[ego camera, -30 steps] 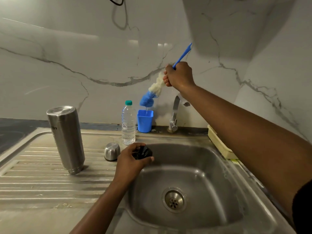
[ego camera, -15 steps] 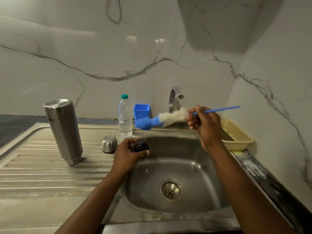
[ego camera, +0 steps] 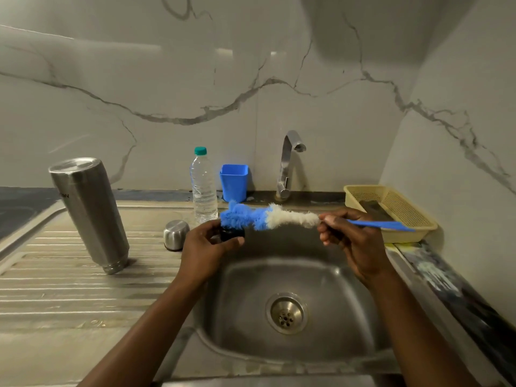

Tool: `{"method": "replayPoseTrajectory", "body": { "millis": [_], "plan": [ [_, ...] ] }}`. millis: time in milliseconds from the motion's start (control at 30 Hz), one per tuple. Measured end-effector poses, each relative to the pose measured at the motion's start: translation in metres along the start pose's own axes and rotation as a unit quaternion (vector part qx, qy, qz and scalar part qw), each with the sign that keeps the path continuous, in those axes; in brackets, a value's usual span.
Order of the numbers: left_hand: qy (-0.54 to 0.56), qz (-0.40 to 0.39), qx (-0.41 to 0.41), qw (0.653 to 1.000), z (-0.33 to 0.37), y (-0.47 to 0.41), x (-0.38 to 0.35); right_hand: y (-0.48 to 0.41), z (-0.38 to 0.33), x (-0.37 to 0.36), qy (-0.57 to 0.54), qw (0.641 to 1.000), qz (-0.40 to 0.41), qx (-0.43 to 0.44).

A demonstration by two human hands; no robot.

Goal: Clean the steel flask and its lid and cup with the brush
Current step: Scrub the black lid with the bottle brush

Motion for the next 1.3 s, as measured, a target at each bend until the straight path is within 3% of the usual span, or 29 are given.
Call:
{"method": "replayPoseTrajectory", "body": {
  "millis": [100,267,467,600,767,1300],
  "plan": [
    [0.004,-0.009,-0.002,1.0,0.004,0.002,-0.002,0.003,0.004,-0.005,0.058,0.997,-0.042,-0.022],
    [0.047,0.019,0.033,0.998,-0.001,0.0,0.001,0.002,0.001,0.012,0.025,0.998,-0.028,-0.054],
    [0.025,-0.006,0.022,0.999,-0.001,0.006,-0.005,0.005,0.014,-0.002,0.059,0.994,-0.06,-0.064],
    [0.06,0.026,0.04,0.997,0.001,0.0,0.005,0.004,0.005,0.01,0.022,0.996,-0.032,-0.075],
    [0.03,-0.007,0.024,0.999,0.001,0.006,-0.003,0.007,0.017,-0.005,0.045,0.994,-0.064,-0.079],
    [0.129,0.01,0.079,0.988,-0.002,-0.001,0.009,0.005,0.015,0.007,-0.006,0.996,-0.018,-0.09]
  ]
}}
Point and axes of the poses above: each hand's wrist, its own y-axis away from the middle knuckle, its own x-axis out of the back of the hand, z = x × y, the point moved 5 cm from there along -y, towards the middle knuckle, and after that the axes turned 7 degrees about z, right-handed, at the moved point
